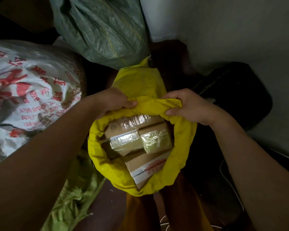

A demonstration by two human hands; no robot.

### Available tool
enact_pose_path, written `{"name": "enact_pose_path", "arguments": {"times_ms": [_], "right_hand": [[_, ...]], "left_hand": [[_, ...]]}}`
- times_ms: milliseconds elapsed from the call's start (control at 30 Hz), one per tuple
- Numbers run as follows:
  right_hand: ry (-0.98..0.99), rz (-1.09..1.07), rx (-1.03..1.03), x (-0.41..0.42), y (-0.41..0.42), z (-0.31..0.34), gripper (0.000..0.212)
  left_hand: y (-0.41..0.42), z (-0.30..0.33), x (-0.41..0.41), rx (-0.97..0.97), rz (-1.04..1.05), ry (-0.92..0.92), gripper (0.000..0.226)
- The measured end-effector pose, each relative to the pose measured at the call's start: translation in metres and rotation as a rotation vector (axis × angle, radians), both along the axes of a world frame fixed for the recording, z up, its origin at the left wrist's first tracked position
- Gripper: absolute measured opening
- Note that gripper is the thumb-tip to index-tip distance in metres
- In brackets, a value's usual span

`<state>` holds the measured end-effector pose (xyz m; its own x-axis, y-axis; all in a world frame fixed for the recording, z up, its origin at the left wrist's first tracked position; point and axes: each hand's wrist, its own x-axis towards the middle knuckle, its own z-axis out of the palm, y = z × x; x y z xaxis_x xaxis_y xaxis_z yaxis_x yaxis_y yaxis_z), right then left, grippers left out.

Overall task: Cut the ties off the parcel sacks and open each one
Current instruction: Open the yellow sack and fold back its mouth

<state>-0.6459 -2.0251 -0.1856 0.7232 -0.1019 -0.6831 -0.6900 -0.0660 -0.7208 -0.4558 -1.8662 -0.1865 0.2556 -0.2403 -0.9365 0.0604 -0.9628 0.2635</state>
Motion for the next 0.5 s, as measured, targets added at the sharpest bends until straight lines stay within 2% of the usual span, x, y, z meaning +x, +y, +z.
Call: {"name": "enact_pose_path", "arguments": {"times_ms": [67,200,267,333,367,433,500], "right_hand": [[-0.027,0.005,-0.025,0.013,0.003,0.000,0.046],[-0.197,-0.134,-0.296,0.039,0.019,-0.008,0.046],[-0.207,-0.182,-0.280,0.047,0.020,-0.013,0.045],[-0.195,-0.170,-0.233,0.053,0.018,-0.017,0.044],[-0.192,-0.167,-0.211,0.054,0.018,-0.018,0.043],[-0.177,-0.219,-0.168,0.053,0.020,-0.021,0.044],[-0.150,-0.319,-0.150,0.044,0.025,-0.022,0.051]], "left_hand": [[0.009,0.002,0.006,0.001,0.087,0.033,0.059],[0.022,-0.005,-0.006,-0.380,0.113,-0.420,0.032],[0.021,-0.008,-0.012,-0.449,0.037,-0.583,0.033],[0.018,-0.010,-0.016,-0.522,-0.050,-0.643,0.057],[0.016,-0.011,-0.017,-0.585,-0.084,-0.657,0.061],[0.013,-0.016,-0.022,-0.651,-0.091,-0.682,0.050],[0.008,-0.022,-0.025,-0.626,-0.050,-0.746,0.030]]}}
